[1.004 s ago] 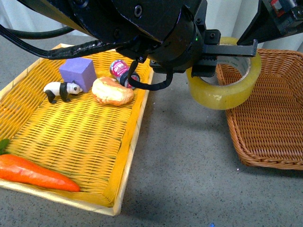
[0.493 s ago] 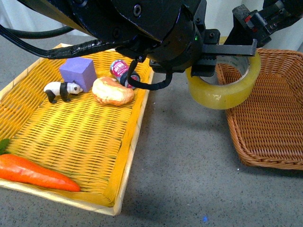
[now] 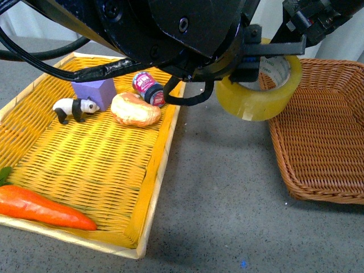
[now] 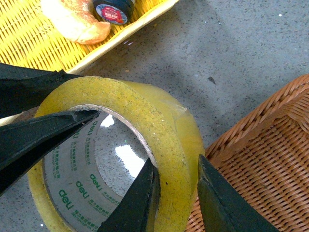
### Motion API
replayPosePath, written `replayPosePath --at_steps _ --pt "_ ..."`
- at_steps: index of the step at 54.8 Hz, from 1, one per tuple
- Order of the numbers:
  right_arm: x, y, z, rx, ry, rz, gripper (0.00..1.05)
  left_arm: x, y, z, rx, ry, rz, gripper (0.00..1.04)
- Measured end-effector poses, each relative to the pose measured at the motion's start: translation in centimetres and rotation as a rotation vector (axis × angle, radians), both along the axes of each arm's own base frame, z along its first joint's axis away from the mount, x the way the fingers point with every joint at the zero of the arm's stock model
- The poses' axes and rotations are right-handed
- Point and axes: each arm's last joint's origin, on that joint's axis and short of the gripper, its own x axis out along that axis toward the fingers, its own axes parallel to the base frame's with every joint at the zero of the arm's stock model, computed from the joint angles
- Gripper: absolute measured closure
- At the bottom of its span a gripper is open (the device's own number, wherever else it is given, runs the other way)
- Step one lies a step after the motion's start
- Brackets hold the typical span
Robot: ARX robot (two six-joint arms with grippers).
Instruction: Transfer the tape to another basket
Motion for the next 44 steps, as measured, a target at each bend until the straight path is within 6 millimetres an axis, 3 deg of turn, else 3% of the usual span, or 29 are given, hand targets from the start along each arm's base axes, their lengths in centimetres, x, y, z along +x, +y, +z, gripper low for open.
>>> replayPosePath --at_steps 10,24,32,40,44 --pt "0.3 -0.7 0.0 0.043 0.043 -0.089 0.9 0.0 -0.2 0.7 -0.074 -0.054 -0.013 0.57" --pt "2.3 -1.8 0.2 0.065 0.027 -0.17 0.9 -0.6 -0.4 1.9 -0.25 -0.066 -0.139 0.06" --pt "2.7 -2.6 -0.9 0.07 0.052 -0.192 0.9 -0.7 -0.6 2.3 -0.257 -0.024 -0.178 0.07" --pt "3.0 -3.0 -0.4 0.083 0.037 -0.231 0.9 -0.4 -0.3 2.6 -0.292 -0.053 -0.125 0.07" --pt "3.4 -3.7 -0.2 0.091 0.018 -0.272 0.9 0.1 0.6 2.6 -0.27 -0.08 -0.02 0.07"
